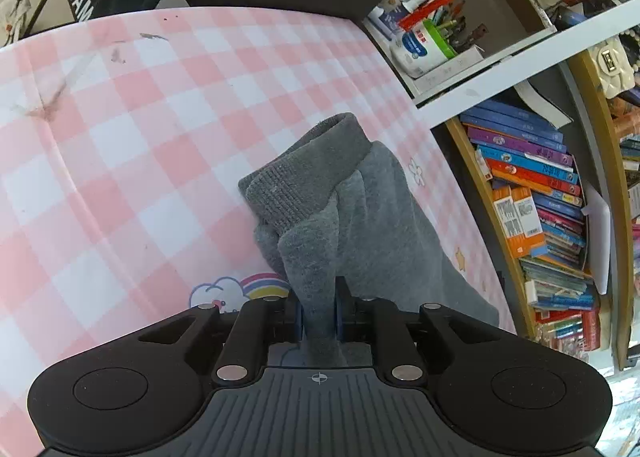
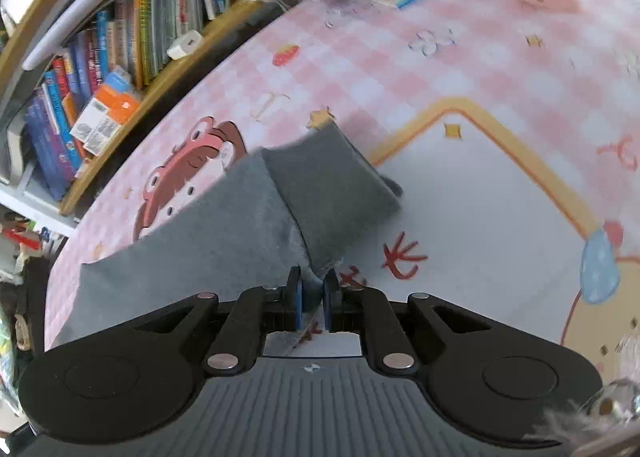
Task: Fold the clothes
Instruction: 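Hold the cuff with the left tool while the right tool releases and moves away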
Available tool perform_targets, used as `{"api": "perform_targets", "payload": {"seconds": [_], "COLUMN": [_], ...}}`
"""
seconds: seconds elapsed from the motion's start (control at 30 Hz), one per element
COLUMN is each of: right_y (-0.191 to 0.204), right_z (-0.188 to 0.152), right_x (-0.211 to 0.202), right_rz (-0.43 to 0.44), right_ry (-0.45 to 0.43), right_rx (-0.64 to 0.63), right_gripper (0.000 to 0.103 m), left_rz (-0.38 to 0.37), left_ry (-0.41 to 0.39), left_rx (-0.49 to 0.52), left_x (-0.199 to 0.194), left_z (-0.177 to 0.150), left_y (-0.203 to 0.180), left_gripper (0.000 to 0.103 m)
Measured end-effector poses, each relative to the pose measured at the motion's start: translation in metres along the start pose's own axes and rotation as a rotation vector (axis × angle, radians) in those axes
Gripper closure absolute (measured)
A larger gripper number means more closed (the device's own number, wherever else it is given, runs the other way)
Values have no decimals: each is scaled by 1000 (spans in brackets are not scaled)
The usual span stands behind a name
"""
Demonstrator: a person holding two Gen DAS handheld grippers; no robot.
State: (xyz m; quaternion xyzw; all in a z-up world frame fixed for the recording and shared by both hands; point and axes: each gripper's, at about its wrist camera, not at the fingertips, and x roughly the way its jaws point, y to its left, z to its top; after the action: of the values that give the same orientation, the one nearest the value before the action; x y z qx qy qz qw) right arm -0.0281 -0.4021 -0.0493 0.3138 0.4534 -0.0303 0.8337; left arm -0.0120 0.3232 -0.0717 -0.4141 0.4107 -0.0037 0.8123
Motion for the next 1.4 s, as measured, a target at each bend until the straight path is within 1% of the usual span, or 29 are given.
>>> {"api": "perform_targets", "payload": {"seconds": [0.03, 0.1, 0.13, 0.17, 0.2, 0.27, 0.33, 0.4, 0.47, 0.53, 0.63, 0.77, 0.87, 0.93, 1.03, 1.13, 1.23, 1.4], "right_y": [0, 0, 1, 4, 6, 10, 19, 31, 45, 59, 83, 123, 155, 174, 200, 222, 245, 283], "right_z": [-1, -2, -2, -2, -3, -6, -12, -18, -24, -29, -38, -57, -77, -92, -110, -125, -137, -155], "right_x": [1, 0, -1, -2, -3, -8, -11, -14, -18, -20, -17, -1, 15, 25, 39, 49, 57, 70], "right_rz": [-4, -23, -42, -62, -78, -83, -82, -103, -130, -146, -142, -96, -53, -26, 12, 54, 82, 116], "right_ry": [-3, -3, -5, -9, -10, -5, 9, 15, 3, -9, -12, 13, 30, 40, 61, 72, 64, 44], "right_rx": [6, 10, 10, 10, 11, 6, -30, -93, -172, -245, -382, -621, -825, -940, -1069, -1162, -1231, -1248], "right_gripper": [93, 87, 77, 70, 67, 55, 52, 48, 45, 44, 41, 34, 33, 30, 28, 25, 24, 23], "left_rz": [1, 4, 5, 4, 2, -7, -22, -36, -45, -50, -61, -72, -81, -87, -93, -97, -105, -118], "left_ry": [3, 6, 6, 6, 5, 3, 0, -1, -4, -8, -13, -9, -1, 4, 11, 18, 27, 39], "left_rx": [3, 5, 4, 5, 6, 8, 1, -15, -18, -14, -13, -9, -8, -10, -11, -2, 1, 1], "left_x": [0, 1, 2, 1, 1, 0, 0, 0, 0, 0, -1, -1, -1, -1, 0, 0, 1, 1], "left_z": [0, 0, 0, -1, -1, -1, -1, -2, -2, -3, -4, -3, -2, -1, 0, 1, 2, 4], "left_y": [0, 1, 1, 2, 2, 3, 6, 9, 11, 10, 11, 13, 15, 16, 17, 16, 17, 20], "left_gripper": [88, 86, 86, 85, 85, 84, 83, 83, 83, 82, 82, 82, 82, 82, 82, 82, 82, 82]}}
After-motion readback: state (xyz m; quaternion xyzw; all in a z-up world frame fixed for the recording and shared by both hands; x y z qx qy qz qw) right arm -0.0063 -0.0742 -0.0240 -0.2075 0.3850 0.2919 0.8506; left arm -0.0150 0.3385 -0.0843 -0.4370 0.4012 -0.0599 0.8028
